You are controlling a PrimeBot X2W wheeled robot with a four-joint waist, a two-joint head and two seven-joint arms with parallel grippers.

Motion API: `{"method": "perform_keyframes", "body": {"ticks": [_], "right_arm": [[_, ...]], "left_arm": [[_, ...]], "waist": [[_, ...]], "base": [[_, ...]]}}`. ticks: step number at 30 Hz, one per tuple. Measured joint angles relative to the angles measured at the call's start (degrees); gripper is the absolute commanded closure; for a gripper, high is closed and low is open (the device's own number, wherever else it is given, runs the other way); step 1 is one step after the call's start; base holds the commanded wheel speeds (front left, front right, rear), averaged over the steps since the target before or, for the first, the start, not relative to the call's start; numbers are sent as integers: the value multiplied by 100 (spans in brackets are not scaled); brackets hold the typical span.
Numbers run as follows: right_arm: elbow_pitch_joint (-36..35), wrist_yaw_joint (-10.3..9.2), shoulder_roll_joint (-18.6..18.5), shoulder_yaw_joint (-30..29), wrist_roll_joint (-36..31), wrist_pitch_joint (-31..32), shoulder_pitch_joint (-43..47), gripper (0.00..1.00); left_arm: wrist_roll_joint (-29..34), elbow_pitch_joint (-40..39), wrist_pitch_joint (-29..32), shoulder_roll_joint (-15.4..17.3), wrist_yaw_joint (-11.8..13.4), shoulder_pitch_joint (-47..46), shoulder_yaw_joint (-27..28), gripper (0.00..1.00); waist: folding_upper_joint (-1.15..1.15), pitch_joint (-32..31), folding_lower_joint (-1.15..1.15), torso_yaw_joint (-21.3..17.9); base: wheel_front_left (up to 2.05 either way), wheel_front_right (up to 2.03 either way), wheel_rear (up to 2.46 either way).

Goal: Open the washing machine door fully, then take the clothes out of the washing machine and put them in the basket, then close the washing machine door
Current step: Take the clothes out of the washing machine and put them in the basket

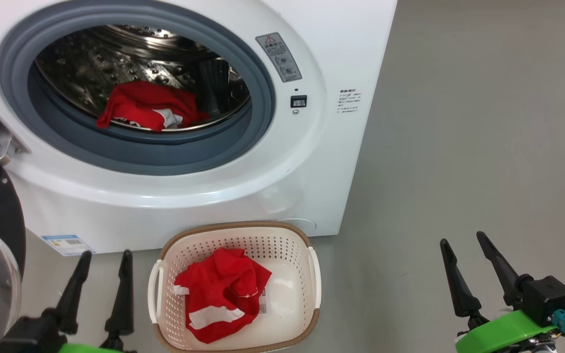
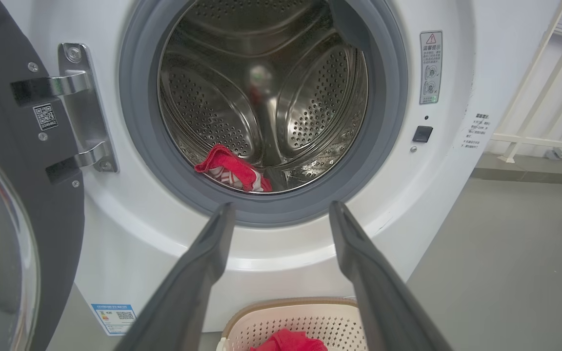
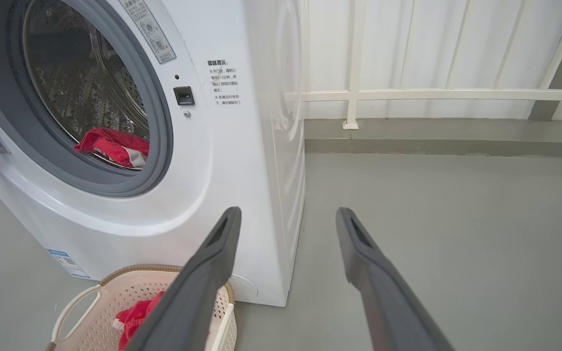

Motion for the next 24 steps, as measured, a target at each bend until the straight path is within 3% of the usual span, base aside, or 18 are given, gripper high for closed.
{"method": "perform_keyframes", "body": {"ticks": [17, 24], "right_arm": [[-33, 0, 42, -57, 15, 0, 91, 0], [-33, 0, 86, -58, 15, 0, 82, 0]], "left_arm": [[52, -264, 0, -79, 0, 276, 143, 0], [201, 38, 0, -66, 0, 74, 0, 0]], "waist": [[0, 56, 0, -26], [0, 166, 0, -28]], "base": [[0, 0, 0], [0, 0, 0]]}}
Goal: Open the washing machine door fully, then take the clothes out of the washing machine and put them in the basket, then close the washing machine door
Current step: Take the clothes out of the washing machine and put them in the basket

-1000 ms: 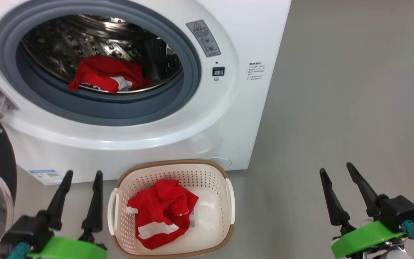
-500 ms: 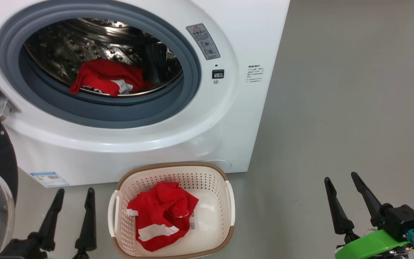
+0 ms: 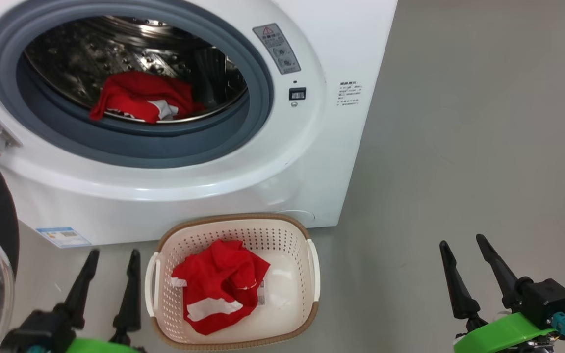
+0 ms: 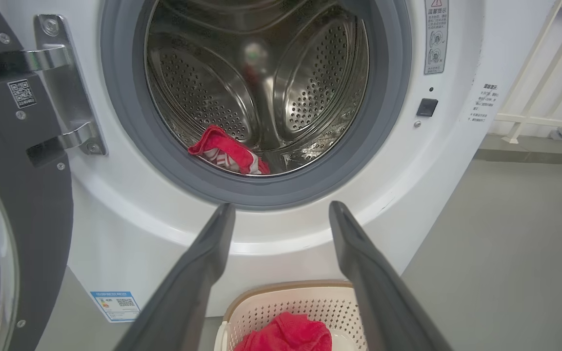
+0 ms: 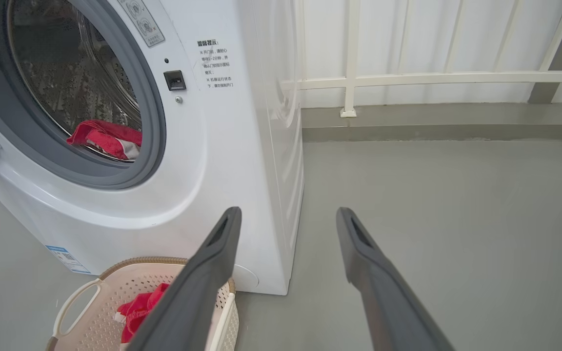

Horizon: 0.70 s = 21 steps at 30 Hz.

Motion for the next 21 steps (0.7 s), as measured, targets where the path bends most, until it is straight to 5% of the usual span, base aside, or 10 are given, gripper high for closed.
{"method": "perform_keyframes", "body": {"ticks": [16, 21], "right_arm": [[-40, 0, 110, 183, -26, 0, -744, 0], [-69, 0, 113, 237, 7, 0, -979, 0]], "left_arm": [[1040, 1845, 0, 595, 9, -2963, -942, 0], [1637, 2767, 33, 708, 216, -4111, -1338, 0]], "waist": [[0, 950, 0, -77], [0, 1318, 0, -131]], "base": [[0, 0, 0], [0, 0, 0]]}}
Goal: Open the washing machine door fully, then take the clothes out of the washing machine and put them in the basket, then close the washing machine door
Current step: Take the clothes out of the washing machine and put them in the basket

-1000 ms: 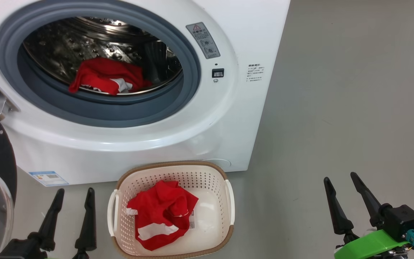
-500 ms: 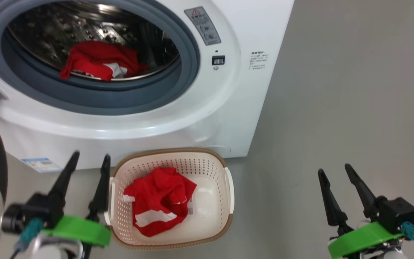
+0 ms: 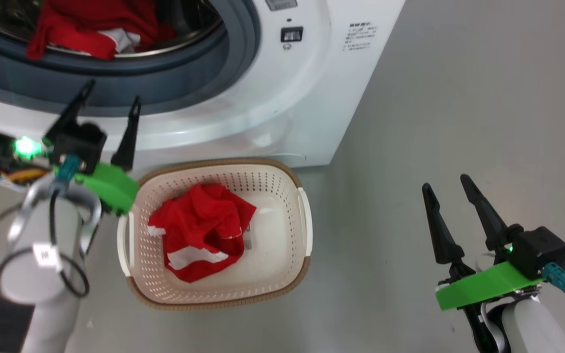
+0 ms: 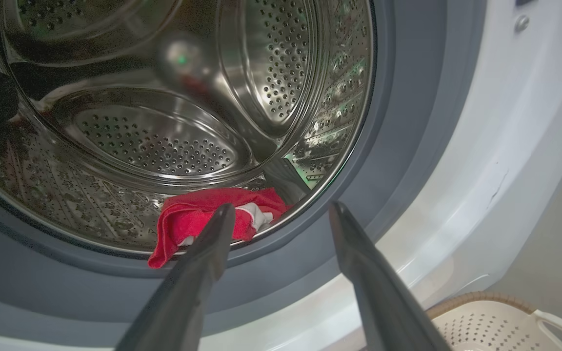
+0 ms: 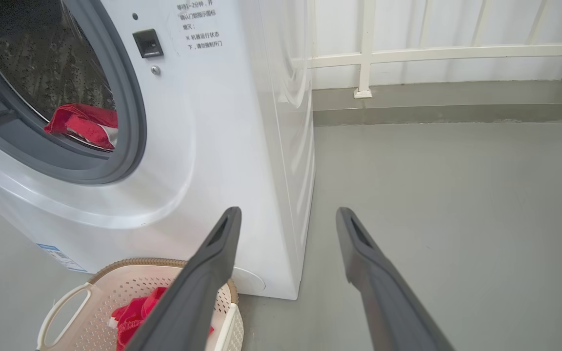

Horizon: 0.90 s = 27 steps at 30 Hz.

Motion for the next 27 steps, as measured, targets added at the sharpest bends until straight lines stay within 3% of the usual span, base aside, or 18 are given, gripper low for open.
{"method": "perform_keyframes", "body": {"ticks": [7, 16, 27], "right_arm": [[-45, 0, -1, 48, 183, 0, -260, 0], [-80, 0, -2, 156, 310, 0, -456, 0], [-108, 0, -2, 323, 520, 0, -610, 0]], "left_arm": [[604, 1149, 180, 36, 243, -1338, -430, 0], [936, 2555, 679, 101, 343, -2695, -691, 0], [981, 3344, 956, 237, 445, -3292, -792, 0]], "waist": [[0, 421, 0, -74], [0, 801, 0, -233], [0, 1062, 0, -475]], "base": [[0, 0, 0], [0, 0, 0], [0, 0, 0]]}}
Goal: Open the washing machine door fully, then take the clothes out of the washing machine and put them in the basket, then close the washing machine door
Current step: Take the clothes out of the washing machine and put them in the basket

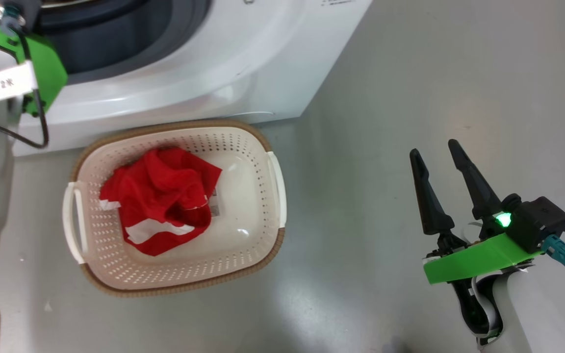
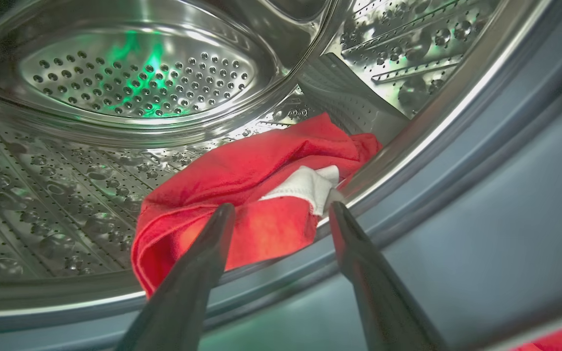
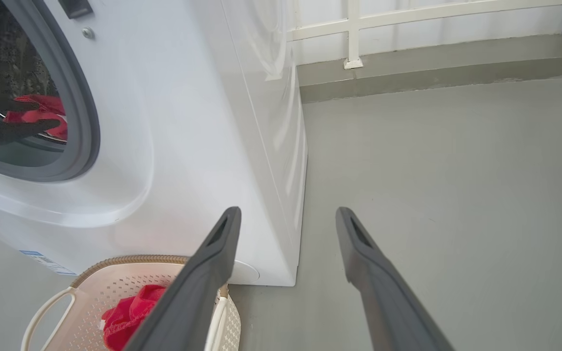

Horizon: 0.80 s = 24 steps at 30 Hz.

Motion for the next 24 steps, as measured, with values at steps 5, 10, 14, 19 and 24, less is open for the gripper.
{"method": "perform_keyframes", "body": {"ticks": [5, 10, 14, 19, 24], "right_arm": [[-5, 0, 1, 67, 47, 0, -43, 0], [-25, 0, 1, 111, 62, 0, -49, 0], [-30, 0, 1, 165, 104, 0, -53, 0], [-36, 0, 1, 182, 105, 0, -54, 0], [-36, 0, 1, 186, 105, 0, -54, 0]], "left_arm": [[0, 147, 133, 87, 109, -103, -49, 0], [0, 227, 259, 170, 170, -192, -103, 0], [0, 268, 332, 296, 219, -224, -134, 0], [-4, 294, 381, 457, 218, -257, -164, 36], [-19, 313, 383, 543, 191, -257, -211, 100]], "waist": [[0, 74, 0, -132], [0, 144, 0, -238], [0, 182, 0, -327], [0, 210, 0, -398], [0, 195, 0, -409]], "base": [[0, 0, 0], [0, 0, 0], [0, 0, 0], [0, 0, 0], [0, 0, 0]]}}
